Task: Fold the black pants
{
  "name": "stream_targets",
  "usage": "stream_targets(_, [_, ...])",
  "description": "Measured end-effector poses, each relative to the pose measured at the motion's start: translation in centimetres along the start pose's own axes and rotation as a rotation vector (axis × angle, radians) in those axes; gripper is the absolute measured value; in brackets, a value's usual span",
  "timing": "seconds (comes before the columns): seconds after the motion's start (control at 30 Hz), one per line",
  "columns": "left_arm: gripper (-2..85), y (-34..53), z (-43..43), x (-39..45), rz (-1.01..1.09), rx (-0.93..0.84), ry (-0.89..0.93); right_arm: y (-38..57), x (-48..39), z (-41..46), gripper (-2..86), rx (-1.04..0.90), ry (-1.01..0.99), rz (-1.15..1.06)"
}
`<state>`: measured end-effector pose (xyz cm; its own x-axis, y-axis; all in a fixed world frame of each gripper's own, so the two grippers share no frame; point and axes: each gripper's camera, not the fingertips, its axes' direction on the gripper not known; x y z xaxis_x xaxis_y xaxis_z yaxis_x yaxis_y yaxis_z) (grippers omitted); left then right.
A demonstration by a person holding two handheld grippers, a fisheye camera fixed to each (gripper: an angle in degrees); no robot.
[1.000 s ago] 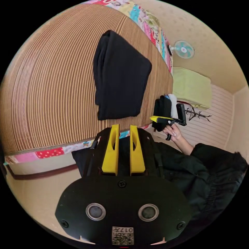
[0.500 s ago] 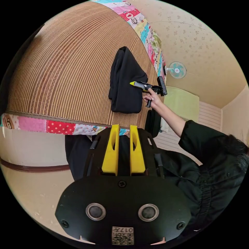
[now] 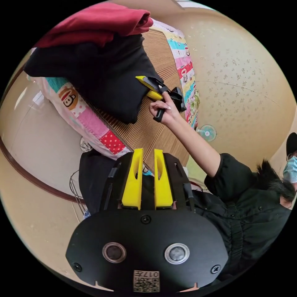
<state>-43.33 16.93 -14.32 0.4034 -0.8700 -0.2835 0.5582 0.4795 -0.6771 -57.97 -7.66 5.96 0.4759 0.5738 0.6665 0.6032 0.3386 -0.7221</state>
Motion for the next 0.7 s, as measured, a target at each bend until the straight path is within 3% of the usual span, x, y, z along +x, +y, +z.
stream_targets(0.17, [6.4,-1.3,3.8,2.7,0.174,-0.046,-0.102,5.1,0.8,-5.6,5.5,-0.041,0.113,-0.176])
stream_targets(0.3, [6.4,-1.3,9.5,6.9,0.395,-0.116,-0.255,13.7,4.9,-14.9,3.1,0.080,0.269,-0.201])
stream_targets(0.4, [6.4,-0.3,14.8,10.5,0.575,-0.178,-0.367,23.5,7.0,-24.4,1.7,0.279,0.503,-0.196])
stream_targets(0.57, [6.3,2.2,23.9,15.1,0.781,-0.277,-0.391,43.8,5.3,-37.7,0.6,0.755,1.199,-0.079])
stream_targets(0.63, [6.1,3.2,27.0,16.3,0.802,-0.297,-0.343,51.3,5.1,-41.2,0.6,1.034,1.281,0.039])
stream_targets(0.7, [5.9,4.4,30.9,17.7,0.804,-0.323,-0.241,58.8,6.6,-44.7,0.6,1.256,1.168,0.129])
